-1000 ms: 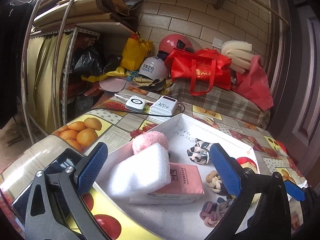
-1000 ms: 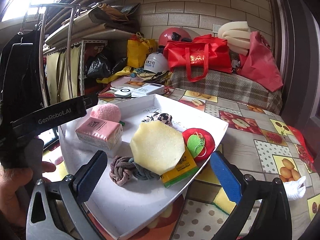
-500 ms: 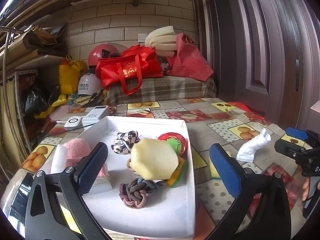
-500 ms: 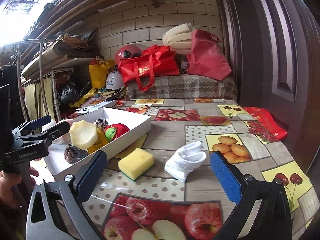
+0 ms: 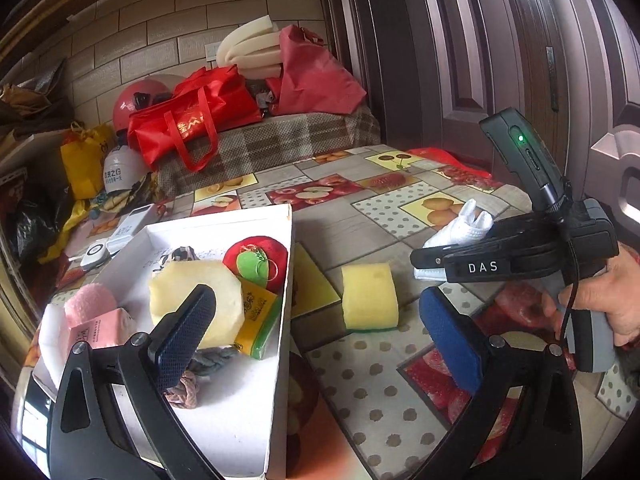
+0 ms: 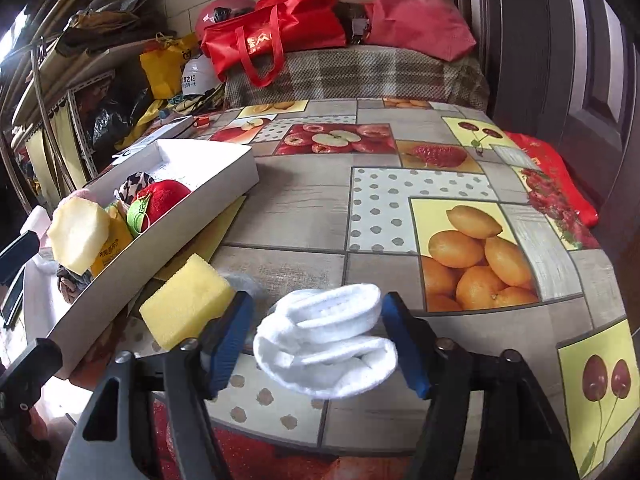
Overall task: Organize soft objects
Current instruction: 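Grasp the yellow sponge with the left gripper while the right grasps the white sock, then carry the yellow sponge and white sock into the box and release both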
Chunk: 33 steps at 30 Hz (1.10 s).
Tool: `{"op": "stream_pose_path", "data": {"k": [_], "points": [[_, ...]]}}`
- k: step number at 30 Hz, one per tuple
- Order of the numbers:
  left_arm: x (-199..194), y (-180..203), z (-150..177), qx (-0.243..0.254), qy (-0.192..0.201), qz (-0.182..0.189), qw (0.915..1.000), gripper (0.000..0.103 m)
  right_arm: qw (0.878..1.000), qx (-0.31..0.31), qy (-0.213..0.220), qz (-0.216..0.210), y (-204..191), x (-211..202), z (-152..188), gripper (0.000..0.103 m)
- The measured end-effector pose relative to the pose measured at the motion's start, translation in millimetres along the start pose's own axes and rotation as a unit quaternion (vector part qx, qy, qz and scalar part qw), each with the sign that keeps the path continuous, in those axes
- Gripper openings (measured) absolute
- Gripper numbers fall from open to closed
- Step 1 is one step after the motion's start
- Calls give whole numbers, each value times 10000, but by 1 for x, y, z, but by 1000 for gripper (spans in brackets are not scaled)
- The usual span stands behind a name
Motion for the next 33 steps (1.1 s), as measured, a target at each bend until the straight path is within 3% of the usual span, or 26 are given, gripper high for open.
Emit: {"op": "stream_pose_path", "data": {"k": [1,4,8,12,19,23,25,29,33], "points": [[4,4,2,99,-97,12,9999,103,9993,206,-70,-304,5,2,2,39],[18,23,3,447,-340,63,9984,103,9897,965,272,-1026,27,-12,3,39],[41,46,-3,698,-578,30,9959,103,9752,1679,172,-1435,48,-8,10,39],[62,45,-7,714,-818,-340,9935,103,9762,1649,200,-1391,45,-13,10,39],[96,48,-5,869,-1323,-501,9861,93,9740,1734,183,-1447,45,-12,6,39],[106,47,3,852,-1609,-439,9823,84,9741,1731,182,-1447,46,-11,6,39],[108,46,5,764,-1663,-295,9827,73,9741,1727,182,-1445,46,-11,6,39],[108,53,6,850,-1660,-154,9823,41,9739,1735,184,-1449,46,-11,6,39],[102,67,3,1202,-1486,-204,9813,40,9733,1757,196,-1465,46,-11,5,39]]}}
Point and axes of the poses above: each gripper's, at about its wrist camera, not at the fingertips, and x roughly the way its jaws point, y to its right, z to its underside, the point moved 10 cm from there along x, roughly the way its jaws point, and after that the axes turned 6 degrees about -y, right-handed, at the moved point
